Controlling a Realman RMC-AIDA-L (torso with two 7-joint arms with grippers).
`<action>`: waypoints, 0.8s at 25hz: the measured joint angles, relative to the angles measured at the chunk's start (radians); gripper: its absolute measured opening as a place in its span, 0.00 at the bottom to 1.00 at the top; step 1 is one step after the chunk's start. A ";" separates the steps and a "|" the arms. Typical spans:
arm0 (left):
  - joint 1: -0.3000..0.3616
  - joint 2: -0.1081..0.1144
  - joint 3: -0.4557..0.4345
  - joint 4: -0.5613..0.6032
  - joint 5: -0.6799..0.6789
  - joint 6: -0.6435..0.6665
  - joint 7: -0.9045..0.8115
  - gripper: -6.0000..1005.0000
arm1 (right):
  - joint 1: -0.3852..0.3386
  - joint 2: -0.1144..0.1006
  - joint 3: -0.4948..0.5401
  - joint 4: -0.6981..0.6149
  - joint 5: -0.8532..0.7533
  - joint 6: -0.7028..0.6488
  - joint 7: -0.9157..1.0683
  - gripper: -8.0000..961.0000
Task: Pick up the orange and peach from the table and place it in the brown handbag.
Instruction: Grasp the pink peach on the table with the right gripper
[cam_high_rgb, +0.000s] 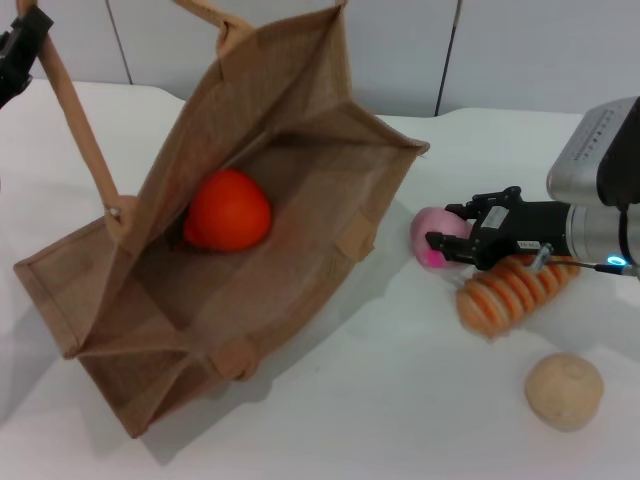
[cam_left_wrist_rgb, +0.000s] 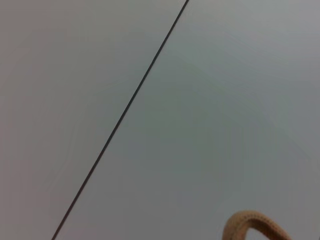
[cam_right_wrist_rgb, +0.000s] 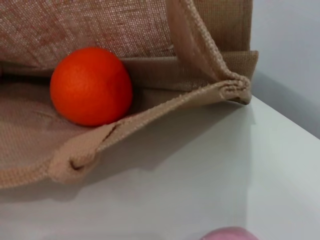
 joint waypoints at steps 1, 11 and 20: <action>0.000 0.000 0.000 0.000 0.000 0.000 0.000 0.12 | 0.000 0.000 0.000 -0.001 0.000 0.000 0.000 0.53; 0.001 0.000 0.000 0.000 0.000 0.000 -0.001 0.12 | -0.002 -0.002 -0.005 -0.018 -0.003 -0.020 0.028 0.45; 0.002 0.000 0.003 0.000 0.000 0.000 -0.004 0.12 | -0.042 0.003 0.010 -0.090 0.012 -0.100 0.029 0.41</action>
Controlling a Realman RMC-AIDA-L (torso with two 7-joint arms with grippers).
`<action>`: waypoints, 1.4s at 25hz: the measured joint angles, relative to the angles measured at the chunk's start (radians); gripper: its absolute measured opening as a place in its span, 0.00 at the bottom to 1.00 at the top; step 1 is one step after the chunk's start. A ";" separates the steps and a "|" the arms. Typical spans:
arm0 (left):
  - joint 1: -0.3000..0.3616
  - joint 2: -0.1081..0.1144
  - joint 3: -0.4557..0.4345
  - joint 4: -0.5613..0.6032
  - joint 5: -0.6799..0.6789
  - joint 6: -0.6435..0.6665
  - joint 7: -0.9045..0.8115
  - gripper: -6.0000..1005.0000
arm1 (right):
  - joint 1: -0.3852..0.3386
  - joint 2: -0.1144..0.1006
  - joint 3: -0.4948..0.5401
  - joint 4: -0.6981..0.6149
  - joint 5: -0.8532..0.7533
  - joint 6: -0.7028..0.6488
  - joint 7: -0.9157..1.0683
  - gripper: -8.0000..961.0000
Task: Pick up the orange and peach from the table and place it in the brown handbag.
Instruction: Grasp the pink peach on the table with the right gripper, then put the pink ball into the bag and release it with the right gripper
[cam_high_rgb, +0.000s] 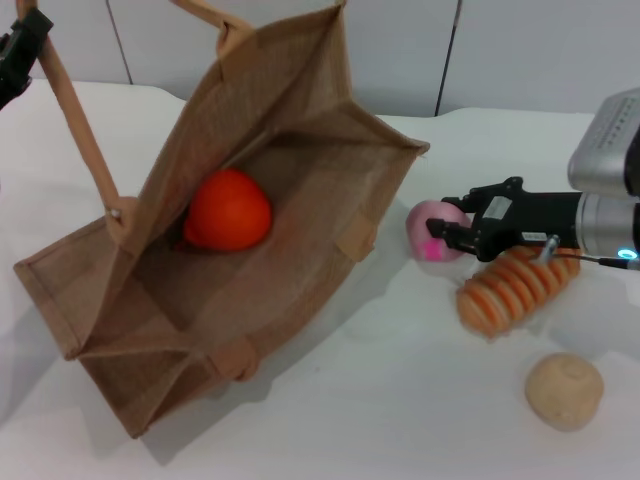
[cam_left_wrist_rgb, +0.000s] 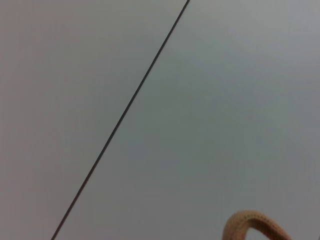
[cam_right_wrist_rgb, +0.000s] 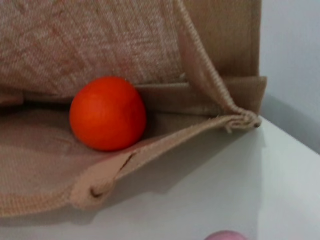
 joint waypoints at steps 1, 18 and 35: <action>0.000 0.000 0.001 0.000 0.000 0.000 0.000 0.12 | -0.007 0.000 0.006 -0.010 0.003 -0.003 0.000 0.40; -0.024 0.001 0.003 -0.009 0.037 0.002 0.003 0.12 | -0.204 0.000 0.219 -0.217 0.187 -0.438 -0.143 0.36; -0.153 0.000 0.009 -0.026 0.144 0.006 -0.007 0.12 | 0.088 0.014 -0.131 -0.007 0.163 -0.316 -0.192 0.35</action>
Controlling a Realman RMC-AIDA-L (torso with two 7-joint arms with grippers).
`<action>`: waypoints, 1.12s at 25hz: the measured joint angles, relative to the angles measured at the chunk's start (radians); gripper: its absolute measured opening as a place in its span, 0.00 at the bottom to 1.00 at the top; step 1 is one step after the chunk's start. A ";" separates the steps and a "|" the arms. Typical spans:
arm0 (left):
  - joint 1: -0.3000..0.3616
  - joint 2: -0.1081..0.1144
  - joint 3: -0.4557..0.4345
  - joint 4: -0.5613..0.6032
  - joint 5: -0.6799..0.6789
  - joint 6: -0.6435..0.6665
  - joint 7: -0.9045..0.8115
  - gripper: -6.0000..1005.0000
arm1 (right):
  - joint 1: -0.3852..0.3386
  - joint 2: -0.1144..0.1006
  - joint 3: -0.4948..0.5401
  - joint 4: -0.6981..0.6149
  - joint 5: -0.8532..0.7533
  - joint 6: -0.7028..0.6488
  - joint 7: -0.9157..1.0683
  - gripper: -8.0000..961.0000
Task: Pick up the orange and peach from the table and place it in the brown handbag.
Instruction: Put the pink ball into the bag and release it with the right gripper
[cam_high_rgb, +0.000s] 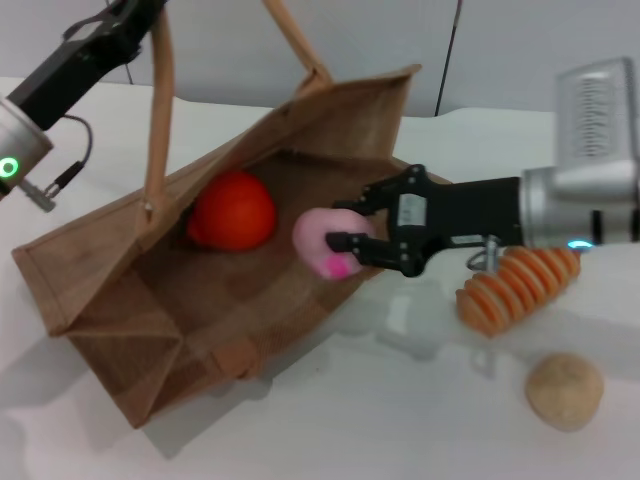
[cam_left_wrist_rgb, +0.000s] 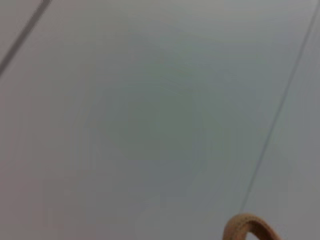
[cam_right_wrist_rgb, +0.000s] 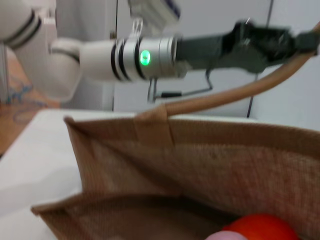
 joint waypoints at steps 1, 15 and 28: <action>-0.007 0.000 0.002 -0.003 0.004 -0.001 -0.001 0.12 | 0.018 0.001 -0.012 0.011 0.001 0.027 0.000 0.35; -0.091 0.003 0.036 -0.020 0.013 -0.137 -0.067 0.12 | 0.174 0.017 -0.095 0.111 0.003 0.274 -0.001 0.35; -0.088 0.004 0.023 -0.013 -0.021 -0.289 -0.127 0.12 | 0.186 0.017 -0.097 0.119 0.070 0.359 -0.042 0.36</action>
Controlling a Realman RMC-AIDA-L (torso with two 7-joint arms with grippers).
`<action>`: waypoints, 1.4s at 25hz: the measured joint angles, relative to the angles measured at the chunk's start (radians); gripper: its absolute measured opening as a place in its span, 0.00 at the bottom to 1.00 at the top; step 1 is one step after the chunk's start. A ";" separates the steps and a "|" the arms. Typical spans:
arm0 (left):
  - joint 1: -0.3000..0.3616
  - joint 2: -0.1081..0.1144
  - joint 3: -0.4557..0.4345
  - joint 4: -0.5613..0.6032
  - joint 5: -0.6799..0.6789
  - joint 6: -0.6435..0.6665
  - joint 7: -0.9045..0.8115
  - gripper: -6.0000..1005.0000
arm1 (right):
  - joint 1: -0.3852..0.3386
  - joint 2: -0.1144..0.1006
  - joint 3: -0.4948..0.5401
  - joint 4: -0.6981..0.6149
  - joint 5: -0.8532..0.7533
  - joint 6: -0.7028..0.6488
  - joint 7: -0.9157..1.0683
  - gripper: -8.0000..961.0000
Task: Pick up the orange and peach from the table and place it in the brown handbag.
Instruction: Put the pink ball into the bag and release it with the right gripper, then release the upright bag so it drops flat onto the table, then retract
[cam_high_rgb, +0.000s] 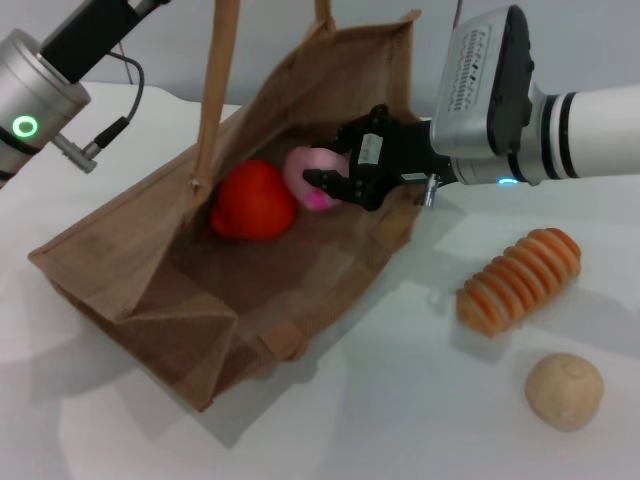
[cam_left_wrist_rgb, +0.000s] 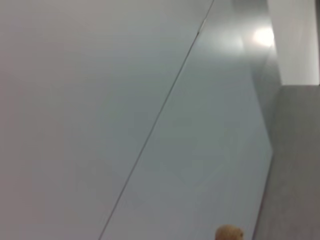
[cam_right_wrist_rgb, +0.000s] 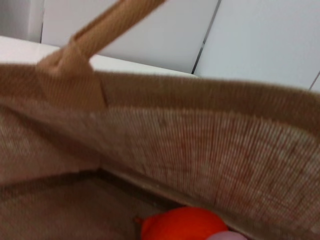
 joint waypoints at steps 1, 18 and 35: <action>0.000 0.000 0.000 0.000 0.000 0.000 0.000 0.12 | -0.001 0.000 0.003 0.003 0.000 0.005 -0.016 0.36; 0.040 0.009 0.000 0.002 -0.062 -0.043 -0.008 0.12 | -0.021 -0.005 0.004 0.052 0.155 -0.026 -0.124 0.66; 0.091 0.019 -0.002 0.002 -0.068 0.055 0.039 0.13 | -0.292 -0.030 0.014 -0.113 0.279 -0.331 -0.125 0.84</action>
